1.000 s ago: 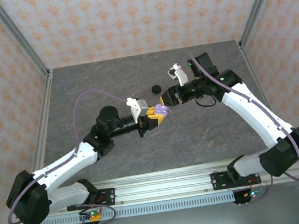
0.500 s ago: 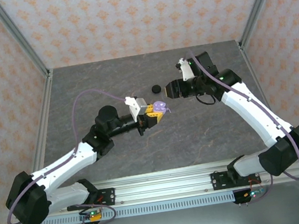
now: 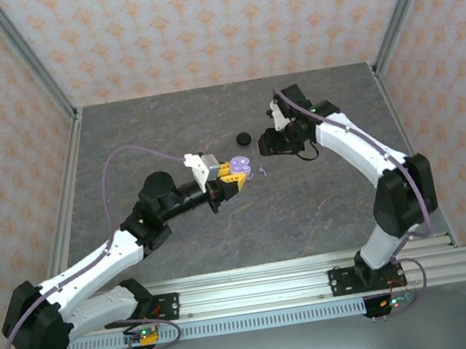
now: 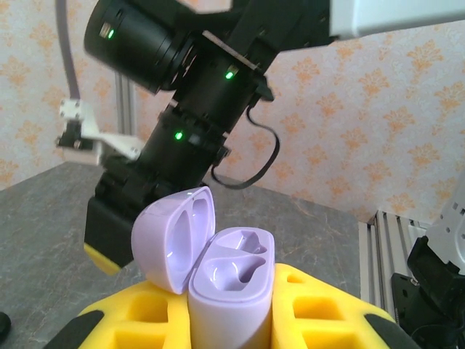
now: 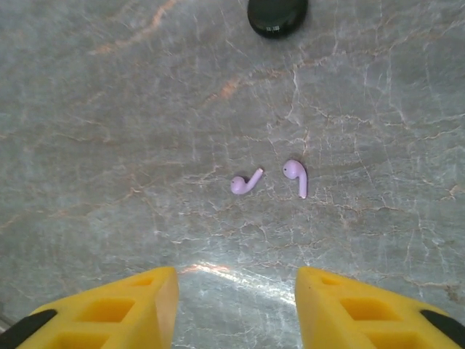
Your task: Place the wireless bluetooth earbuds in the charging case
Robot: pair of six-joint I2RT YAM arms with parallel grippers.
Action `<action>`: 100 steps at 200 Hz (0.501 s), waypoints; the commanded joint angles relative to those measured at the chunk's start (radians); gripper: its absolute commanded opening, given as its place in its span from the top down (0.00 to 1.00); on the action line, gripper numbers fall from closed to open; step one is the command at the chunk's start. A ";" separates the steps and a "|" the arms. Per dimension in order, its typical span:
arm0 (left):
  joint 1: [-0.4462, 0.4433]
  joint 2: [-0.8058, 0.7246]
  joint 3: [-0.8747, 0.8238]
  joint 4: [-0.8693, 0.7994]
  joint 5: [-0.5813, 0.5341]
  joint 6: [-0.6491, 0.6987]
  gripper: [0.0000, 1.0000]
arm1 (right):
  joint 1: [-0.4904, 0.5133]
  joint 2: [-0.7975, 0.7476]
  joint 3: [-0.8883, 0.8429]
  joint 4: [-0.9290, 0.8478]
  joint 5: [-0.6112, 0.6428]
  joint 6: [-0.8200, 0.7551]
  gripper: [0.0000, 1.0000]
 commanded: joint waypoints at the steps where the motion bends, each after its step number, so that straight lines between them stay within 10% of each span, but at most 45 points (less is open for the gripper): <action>1: -0.009 -0.032 -0.006 -0.019 -0.031 -0.019 0.87 | -0.004 0.072 0.048 -0.012 -0.003 -0.022 0.58; 100: -0.008 -0.053 -0.010 -0.084 -0.064 -0.007 0.87 | 0.011 0.367 0.193 -0.056 0.008 -0.039 0.61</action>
